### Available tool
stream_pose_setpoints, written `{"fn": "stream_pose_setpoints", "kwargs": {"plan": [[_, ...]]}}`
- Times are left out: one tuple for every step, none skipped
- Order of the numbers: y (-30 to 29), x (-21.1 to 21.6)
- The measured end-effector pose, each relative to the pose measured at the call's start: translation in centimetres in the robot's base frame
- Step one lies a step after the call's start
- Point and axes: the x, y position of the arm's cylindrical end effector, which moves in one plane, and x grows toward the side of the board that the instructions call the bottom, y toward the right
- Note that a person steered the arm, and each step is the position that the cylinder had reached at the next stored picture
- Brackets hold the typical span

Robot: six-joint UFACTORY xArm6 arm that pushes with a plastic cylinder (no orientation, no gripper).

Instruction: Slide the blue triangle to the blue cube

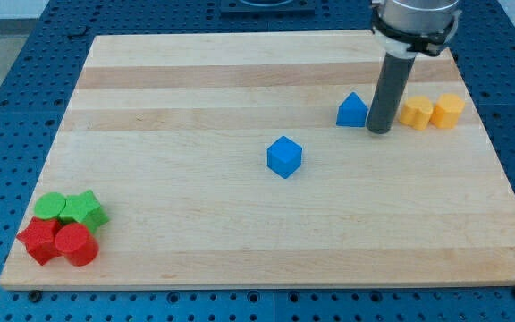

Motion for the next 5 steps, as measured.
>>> {"fn": "stream_pose_setpoints", "kwargs": {"plan": [[0.0, -2.2], [-1.1, -3.3], [-4.1, -2.6], [-7.3, -1.0], [-9.6, 0.6]]}}
